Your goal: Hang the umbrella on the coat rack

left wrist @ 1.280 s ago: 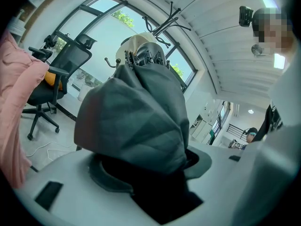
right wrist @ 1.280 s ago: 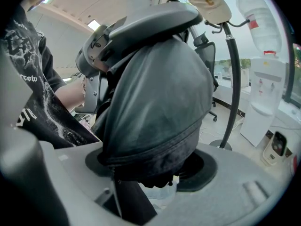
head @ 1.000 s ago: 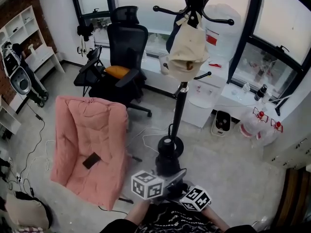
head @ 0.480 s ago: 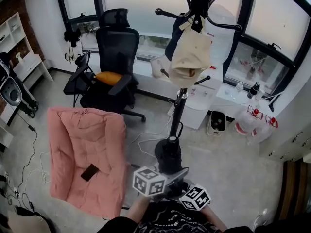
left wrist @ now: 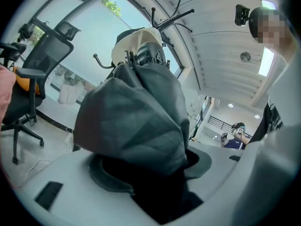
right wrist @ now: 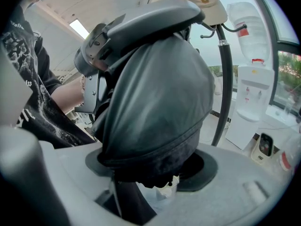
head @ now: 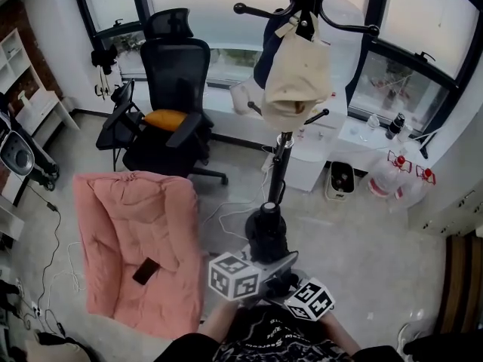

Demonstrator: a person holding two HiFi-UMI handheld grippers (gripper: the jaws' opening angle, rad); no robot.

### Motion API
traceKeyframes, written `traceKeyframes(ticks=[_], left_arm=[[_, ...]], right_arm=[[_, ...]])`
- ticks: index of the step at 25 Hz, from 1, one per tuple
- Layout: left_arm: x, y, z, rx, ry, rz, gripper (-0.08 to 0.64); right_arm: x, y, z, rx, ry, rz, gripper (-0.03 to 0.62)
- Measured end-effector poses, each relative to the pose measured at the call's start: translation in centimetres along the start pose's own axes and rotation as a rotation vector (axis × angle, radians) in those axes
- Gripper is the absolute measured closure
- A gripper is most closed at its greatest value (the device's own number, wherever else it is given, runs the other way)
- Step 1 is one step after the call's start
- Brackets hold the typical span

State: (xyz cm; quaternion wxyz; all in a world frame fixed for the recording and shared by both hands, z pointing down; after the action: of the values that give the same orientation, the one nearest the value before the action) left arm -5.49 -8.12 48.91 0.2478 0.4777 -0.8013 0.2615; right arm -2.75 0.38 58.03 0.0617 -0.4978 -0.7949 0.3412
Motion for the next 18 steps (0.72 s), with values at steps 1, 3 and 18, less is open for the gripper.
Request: traceKeyframes(ticks=[1, 3, 18], left_arm=[[0.1, -0.1, 0.3, -0.004, -0.003, 0.0, 0.282], [0.4, -0.3, 0.8, -0.006, -0.005, 0.0, 0.282], [2.8, -3.2, 3.9, -0.03, 0.035, 0.038, 0.282]], right_arm=[[-0.3, -0.1, 0.3, -0.002, 0.005, -0.002, 0.267], [-0.8, -0.2, 0.6, -0.003, 0.009, -0.001, 0.267], [-5.2, 0.2, 2.5, 0.015, 0.019, 0.045, 0.266]])
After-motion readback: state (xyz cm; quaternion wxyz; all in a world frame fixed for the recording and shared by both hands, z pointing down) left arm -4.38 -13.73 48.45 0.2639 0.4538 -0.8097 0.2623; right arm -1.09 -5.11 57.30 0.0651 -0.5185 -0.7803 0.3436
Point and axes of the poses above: the fingertips, and each gripper's own axes: y backward along the fingers, x to its left, z out of its top, the point moved 5 cm from there along y, backward along the fingers, and after that the axes turned 6 degrees about y, right-handed, at the moved point
